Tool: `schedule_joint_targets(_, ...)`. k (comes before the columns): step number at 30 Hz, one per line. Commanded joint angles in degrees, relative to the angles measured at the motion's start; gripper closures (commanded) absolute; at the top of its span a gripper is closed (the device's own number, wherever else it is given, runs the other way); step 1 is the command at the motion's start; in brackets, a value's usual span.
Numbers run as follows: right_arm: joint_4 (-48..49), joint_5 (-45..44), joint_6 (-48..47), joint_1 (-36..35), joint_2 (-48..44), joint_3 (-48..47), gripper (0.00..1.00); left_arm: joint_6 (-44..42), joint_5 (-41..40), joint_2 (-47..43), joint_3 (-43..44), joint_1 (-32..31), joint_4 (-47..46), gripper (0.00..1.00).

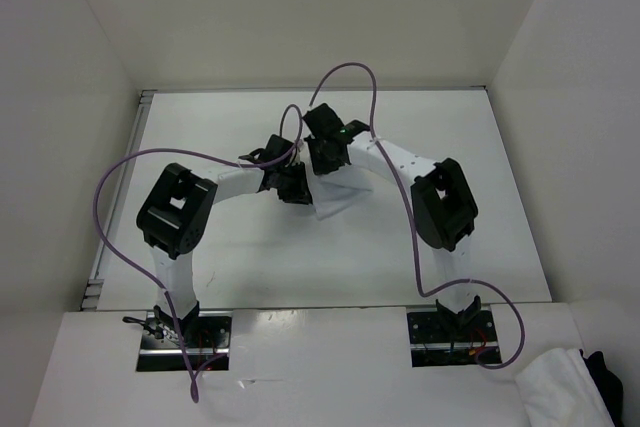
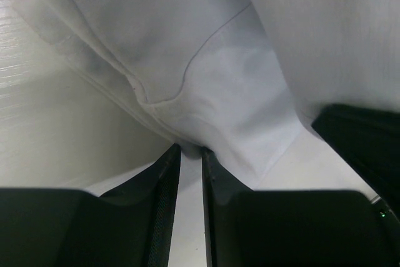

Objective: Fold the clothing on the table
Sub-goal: Fold the skirt

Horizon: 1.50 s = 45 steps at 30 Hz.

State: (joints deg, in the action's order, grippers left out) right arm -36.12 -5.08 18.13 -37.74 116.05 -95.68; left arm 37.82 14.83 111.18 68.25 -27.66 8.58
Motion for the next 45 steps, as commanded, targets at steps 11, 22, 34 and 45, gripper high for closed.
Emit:
schedule_joint_targets(11, 2.9, -1.1, -1.0, -5.6, 4.4, -5.4, 0.82, 0.4, -0.9, -0.6, -1.7, -0.3, -2.3, 0.72)
schedule_joint_targets(22, 2.9, 4.5, -4.3, -4.2, -11.8, 2.6, 0.38, 0.4, -1.4, -0.1, -1.7, -0.3, -2.3, 0.72)
schedule_joint_targets(34, 4.9, 17.9, -17.7, 11.5, -20.2, 12.7, 0.42, 0.4, -3.0, -3.5, -3.4, 0.2, 0.5, 0.72)
schedule_joint_targets(45, 8.7, 23.1, -18.7, 18.6, -9.2, 14.0, 1.0, -0.1, -2.4, -3.5, -4.4, 0.2, 1.0, 0.72)
